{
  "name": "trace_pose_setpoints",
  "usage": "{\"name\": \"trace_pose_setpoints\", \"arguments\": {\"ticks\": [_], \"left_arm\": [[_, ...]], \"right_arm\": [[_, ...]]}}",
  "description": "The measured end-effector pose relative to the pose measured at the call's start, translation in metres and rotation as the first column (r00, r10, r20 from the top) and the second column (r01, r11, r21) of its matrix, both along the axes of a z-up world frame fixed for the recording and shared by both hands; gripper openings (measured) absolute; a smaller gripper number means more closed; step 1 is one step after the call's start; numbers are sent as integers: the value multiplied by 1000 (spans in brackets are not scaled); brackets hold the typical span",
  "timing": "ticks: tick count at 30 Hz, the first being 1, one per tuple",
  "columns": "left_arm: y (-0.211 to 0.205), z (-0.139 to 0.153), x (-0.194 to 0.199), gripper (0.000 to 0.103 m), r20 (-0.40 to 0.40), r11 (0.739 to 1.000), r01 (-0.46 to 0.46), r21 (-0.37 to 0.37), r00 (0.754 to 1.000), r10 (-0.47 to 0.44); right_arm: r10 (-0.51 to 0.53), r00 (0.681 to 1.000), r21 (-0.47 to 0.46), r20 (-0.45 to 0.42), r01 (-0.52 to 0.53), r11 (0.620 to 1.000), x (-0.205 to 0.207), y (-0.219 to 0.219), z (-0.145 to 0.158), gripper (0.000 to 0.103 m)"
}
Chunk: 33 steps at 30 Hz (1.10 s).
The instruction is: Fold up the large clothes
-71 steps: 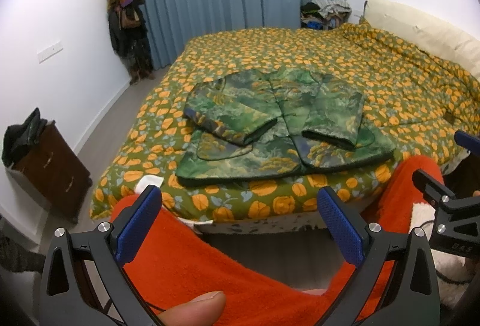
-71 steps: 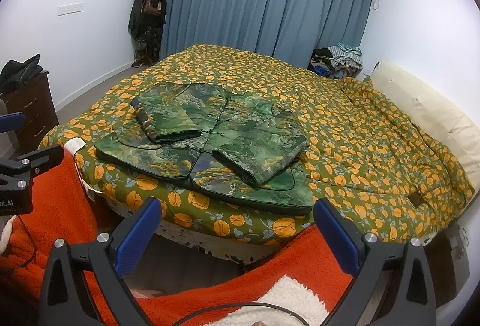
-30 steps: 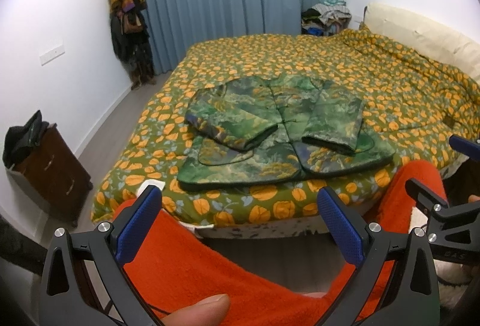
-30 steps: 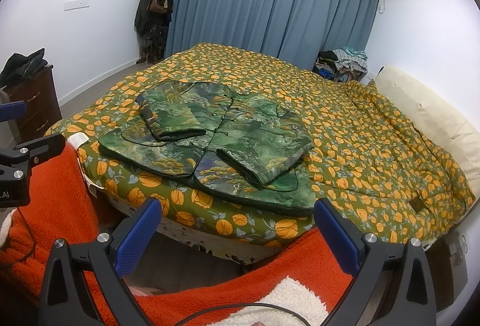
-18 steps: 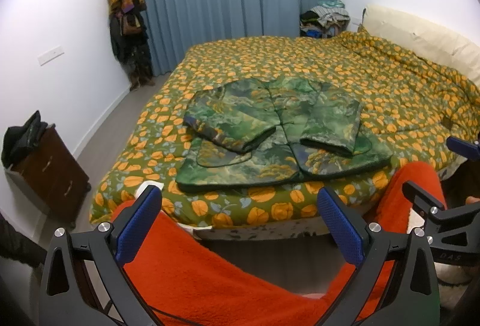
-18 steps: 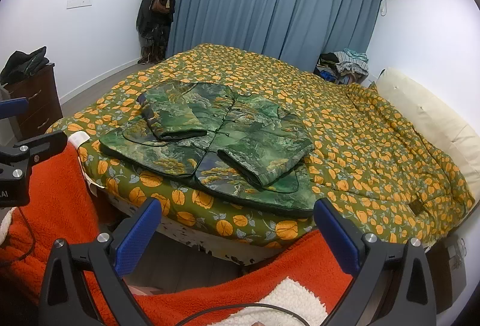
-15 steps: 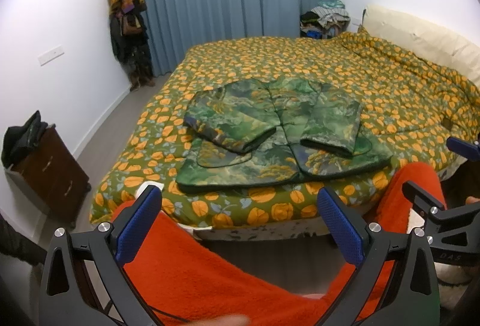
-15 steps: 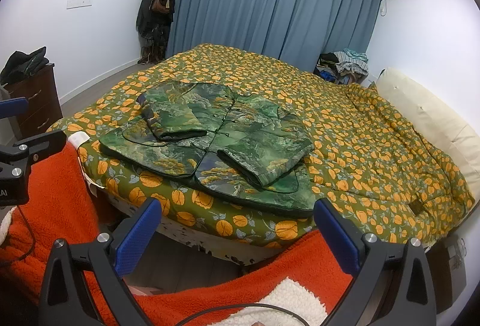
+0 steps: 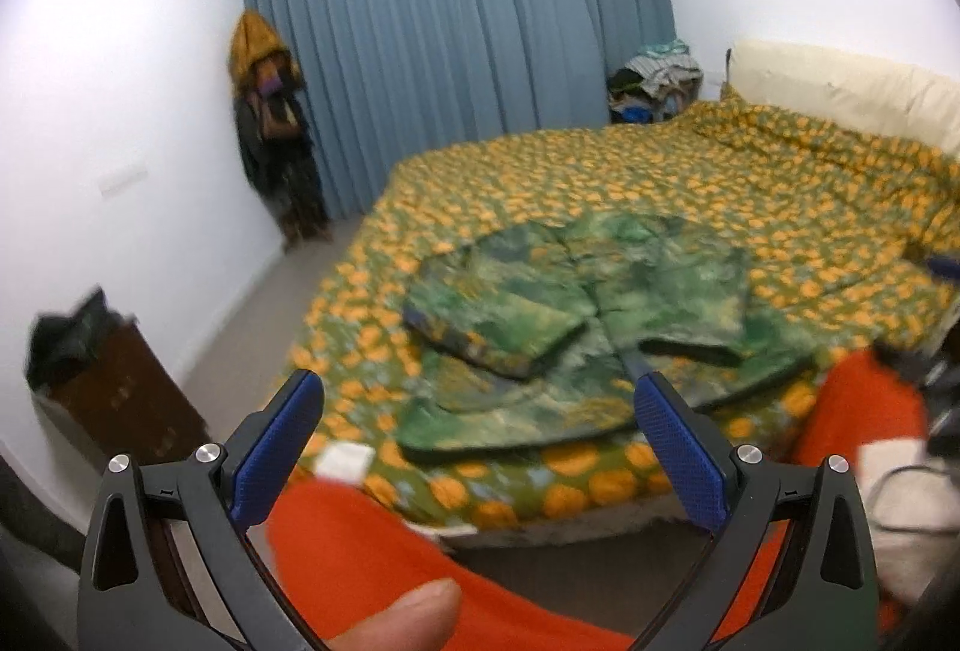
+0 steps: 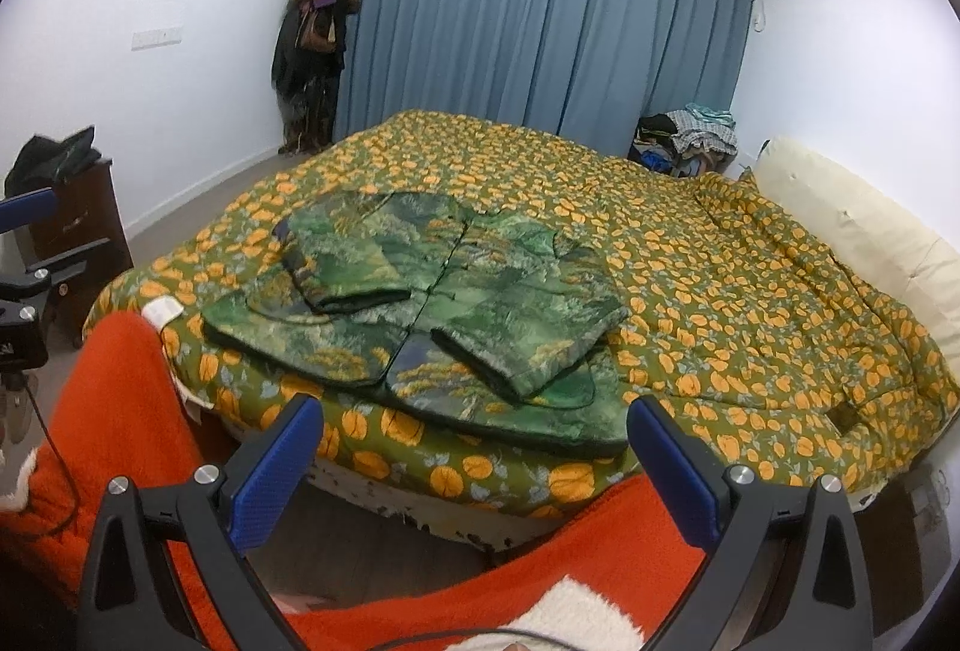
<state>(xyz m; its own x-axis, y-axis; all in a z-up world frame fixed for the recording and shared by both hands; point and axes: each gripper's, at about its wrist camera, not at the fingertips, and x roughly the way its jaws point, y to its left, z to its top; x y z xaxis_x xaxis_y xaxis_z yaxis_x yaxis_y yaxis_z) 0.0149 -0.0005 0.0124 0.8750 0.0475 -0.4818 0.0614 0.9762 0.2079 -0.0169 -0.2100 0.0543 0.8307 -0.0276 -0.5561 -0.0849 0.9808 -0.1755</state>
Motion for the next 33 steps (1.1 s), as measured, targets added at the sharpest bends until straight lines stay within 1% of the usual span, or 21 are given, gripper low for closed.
{"name": "trace_pose_setpoints", "arguments": {"ticks": [1, 3, 4, 5, 7, 8, 10, 11, 13, 16, 18, 20, 22, 24, 25, 26, 27, 28, 29, 30, 33], "left_arm": [[0, -3, 7, 103, -20, 1000, 4, 18, 1000, -4], [2, -9, 23, 103, -68, 1000, 18, 13, 998, -18], [5, -12, 34, 103, -109, 1000, 28, -14, 994, -29], [9, -15, 48, 103, -165, 997, 40, -58, 985, -49], [16, -19, 67, 103, -215, 989, 63, -134, 972, -91], [19, -21, 72, 103, -227, 987, 59, -147, 970, -92], [22, -26, 86, 103, -251, 988, 43, -148, 965, -80], [23, -28, 89, 103, -254, 988, 43, -148, 964, -80], [26, -33, 88, 103, -256, 984, 44, -170, 963, -87], [28, -44, 89, 103, -272, 976, 54, -213, 956, -113], [27, -53, 92, 103, -287, 977, 50, -206, 952, -109], [25, -61, 96, 103, -305, 982, 40, -184, 948, -96], [26, -67, 101, 103, -321, 985, 33, -170, 943, -87], [28, -72, 107, 103, -334, 985, 26, -172, 939, -83], [29, -74, 110, 103, -339, 984, 24, -176, 937, -83], [31, -76, 112, 103, -344, 983, 23, -180, 935, -85], [32, -78, 116, 103, -349, 982, 25, -187, 933, -90], [33, -80, 120, 103, -352, 982, 29, -188, 931, -95], [33, -82, 125, 103, -356, 982, 35, -185, 929, -100], [33, -84, 129, 103, -358, 983, 42, -181, 928, -105], [31, -87, 149, 103, -365, 982, 85, -170, 920, -143]], "right_arm": [[4, 1000, -7, 23, -4, 1000, 2, -4, 4, 103], [32, 997, -36, 75, -29, 999, 9, -9, 14, 103], [59, 993, -45, 103, -55, 997, 15, -13, 18, 103], [80, 989, -48, 121, -75, 996, 20, -15, 21, 103], [158, 975, -60, 153, -151, 987, 41, -24, 22, 103], [191, 971, -60, 144, -184, 981, 52, -27, 19, 103], [240, 968, -59, 76, -236, 970, 89, -36, -2, 103], [238, 970, -65, 44, -234, 970, 104, -38, -14, 103], [223, 972, -93, -70, -229, 969, 145, -40, -52, 103], [238, 941, -96, -239, -267, 959, 193, -34, -107, 103], [246, 923, -90, -295, -284, 955, 216, -28, -138, 103], [256, 908, -104, -331, -305, 947, 234, -20, -162, 103], [245, 908, -138, -340, -306, 942, 254, -11, -186, 102], [211, 913, -131, -350, -271, 954, 268, -18, -202, 101], [187, 912, -102, -365, -239, 966, 275, -26, -208, 95], [179, 905, -63, -385, -220, 973, 279, -33, -210, 85], [195, 888, 22, -416, -204, 979, 282, -44, -211, 52], [199, 885, 63, -421, -191, 980, 281, -53, -208, 18], [171, 900, 61, -401, -160, 985, 276, -60, -200, 12], [153, 914, 61, -376, -140, 988, 270, -67, -188, 11], [108, 955, 106, -278, -81, 991, 249, -96, -140, 11]]}}
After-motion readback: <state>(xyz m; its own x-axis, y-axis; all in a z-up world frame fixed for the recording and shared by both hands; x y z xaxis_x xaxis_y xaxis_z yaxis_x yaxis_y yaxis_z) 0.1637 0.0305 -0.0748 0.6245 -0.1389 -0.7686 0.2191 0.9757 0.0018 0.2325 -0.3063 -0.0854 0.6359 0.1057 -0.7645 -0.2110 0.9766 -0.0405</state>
